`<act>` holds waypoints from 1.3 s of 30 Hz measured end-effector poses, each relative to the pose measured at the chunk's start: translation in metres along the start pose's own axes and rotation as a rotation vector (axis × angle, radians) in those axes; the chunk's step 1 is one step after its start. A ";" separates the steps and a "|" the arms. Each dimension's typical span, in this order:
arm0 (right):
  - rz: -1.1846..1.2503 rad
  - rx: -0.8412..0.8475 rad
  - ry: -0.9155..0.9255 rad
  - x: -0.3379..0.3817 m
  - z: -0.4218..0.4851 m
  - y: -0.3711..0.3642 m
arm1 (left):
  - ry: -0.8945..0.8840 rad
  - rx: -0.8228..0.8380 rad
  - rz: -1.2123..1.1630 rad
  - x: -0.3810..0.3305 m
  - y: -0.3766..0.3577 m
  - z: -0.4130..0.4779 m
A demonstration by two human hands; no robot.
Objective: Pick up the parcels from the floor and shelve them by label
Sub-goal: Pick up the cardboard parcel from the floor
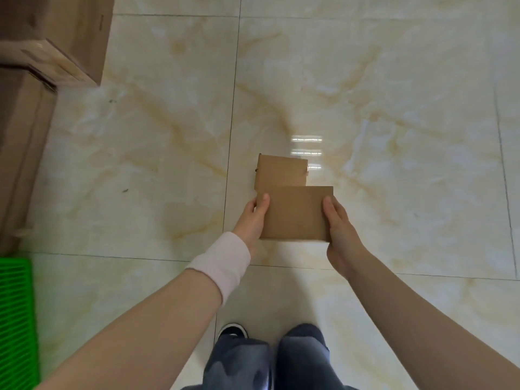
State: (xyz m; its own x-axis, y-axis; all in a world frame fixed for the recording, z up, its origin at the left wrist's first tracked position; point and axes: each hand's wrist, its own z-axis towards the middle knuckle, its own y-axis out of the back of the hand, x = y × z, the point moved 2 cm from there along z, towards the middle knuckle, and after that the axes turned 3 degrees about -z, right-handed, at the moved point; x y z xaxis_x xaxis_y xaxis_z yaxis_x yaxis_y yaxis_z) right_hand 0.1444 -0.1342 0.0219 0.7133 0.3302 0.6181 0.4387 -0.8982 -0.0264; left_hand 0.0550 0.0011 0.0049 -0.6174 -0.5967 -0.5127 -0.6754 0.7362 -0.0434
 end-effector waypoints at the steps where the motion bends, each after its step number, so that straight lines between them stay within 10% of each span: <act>1: 0.006 0.004 0.004 0.018 -0.021 0.001 | -0.012 0.000 0.020 -0.014 -0.002 -0.021; 10: -0.176 0.046 0.225 0.199 -0.250 0.006 | 0.161 0.021 -0.076 -0.154 -0.027 -0.281; 19: -0.698 -0.152 0.968 0.315 -0.447 0.002 | 0.040 0.231 -0.637 -0.253 -0.064 -0.481; 30: 0.334 0.375 0.196 0.390 -0.532 -0.006 | -0.301 0.467 -0.652 -0.306 -0.044 -0.559; 39: 0.081 0.186 0.418 0.385 -0.543 -0.021 | -0.394 0.502 -0.310 -0.323 -0.033 -0.568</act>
State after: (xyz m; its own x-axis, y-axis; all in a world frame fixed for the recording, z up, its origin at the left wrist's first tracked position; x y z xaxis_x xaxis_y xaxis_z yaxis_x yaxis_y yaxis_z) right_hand 0.1128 -0.1459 0.6866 0.4850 0.0817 0.8707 0.5085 -0.8363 -0.2048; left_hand 0.0478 -0.0114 0.6587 -0.1711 -0.7121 -0.6809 -0.4701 0.6664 -0.5788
